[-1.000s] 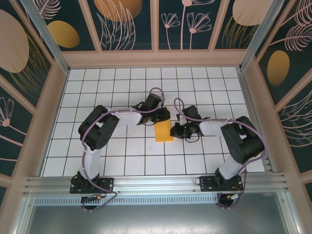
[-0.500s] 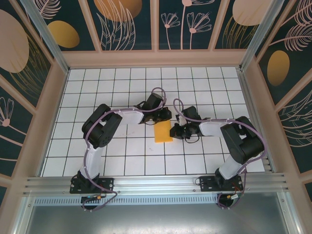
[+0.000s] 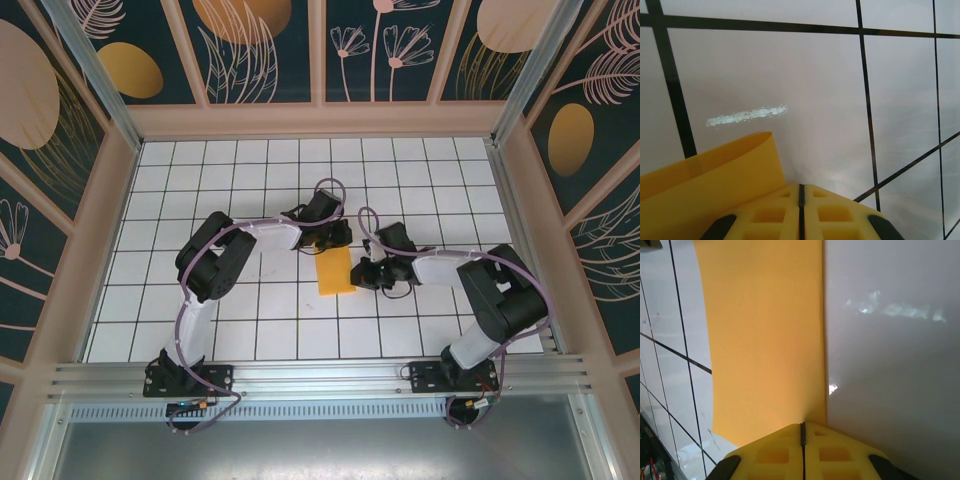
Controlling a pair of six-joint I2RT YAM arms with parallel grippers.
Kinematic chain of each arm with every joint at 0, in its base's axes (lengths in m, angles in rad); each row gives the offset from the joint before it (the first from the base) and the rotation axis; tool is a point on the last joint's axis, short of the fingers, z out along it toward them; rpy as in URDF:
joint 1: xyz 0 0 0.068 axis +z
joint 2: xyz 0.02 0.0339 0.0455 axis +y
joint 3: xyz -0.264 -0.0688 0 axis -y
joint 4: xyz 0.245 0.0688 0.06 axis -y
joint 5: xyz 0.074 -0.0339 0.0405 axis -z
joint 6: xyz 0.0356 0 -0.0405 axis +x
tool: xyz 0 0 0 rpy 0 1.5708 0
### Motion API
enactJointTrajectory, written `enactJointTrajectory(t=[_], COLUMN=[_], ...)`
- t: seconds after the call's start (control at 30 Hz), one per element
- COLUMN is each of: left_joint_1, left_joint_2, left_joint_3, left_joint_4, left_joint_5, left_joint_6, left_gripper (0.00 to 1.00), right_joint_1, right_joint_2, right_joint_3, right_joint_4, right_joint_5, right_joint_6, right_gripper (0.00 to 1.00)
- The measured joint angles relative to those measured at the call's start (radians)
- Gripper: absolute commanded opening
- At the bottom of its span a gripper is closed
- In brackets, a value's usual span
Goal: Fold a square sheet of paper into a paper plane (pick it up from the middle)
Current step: Hold the square sheet of paper at the center of the table, then fold the square sheet of paper in half at the center of the table.
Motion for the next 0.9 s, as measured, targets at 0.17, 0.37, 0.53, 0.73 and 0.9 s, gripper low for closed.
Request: enactJointTrajectory(t=[0.17, 0.37, 0.53, 0.73, 0.9], left_joint_1=[-0.001, 0.0, 0.001, 0.003, 0.003], left_joint_2=[0.004, 0.004, 0.004, 0.004, 0.004], left_joint_3=[0.01, 0.01, -0.004, -0.018, -0.022], left_joint_4=[-0.014, -0.013, 0.011, 0.04, 0.053], left_joint_5=[-0.002, 0.0, 0.004, 0.011, 0.011], left_joint_6=[0.013, 0.018, 0.018, 0.017, 0.017], left_gripper=[0.09, 0.07, 0.06, 0.06, 0.06], right_joint_1=[0.0, 0.006, 0.009, -0.011, -0.034], right_joint_2=[-0.042, -0.076, -0.073, 0.02, 0.094], right_joint_3=[-0.038, -0.041, 0.016, 0.152, 0.203], right_joint_4=[-0.012, -0.084, -0.143, -0.122, -0.113], right_joint_5=[-0.001, 0.0, 0.023, 0.064, 0.076], right_joint_6=[0.0, -0.003, 0.009, 0.012, 0.012], right_gripper=[0.09, 0.1, 0.1, 0.1, 0.1])
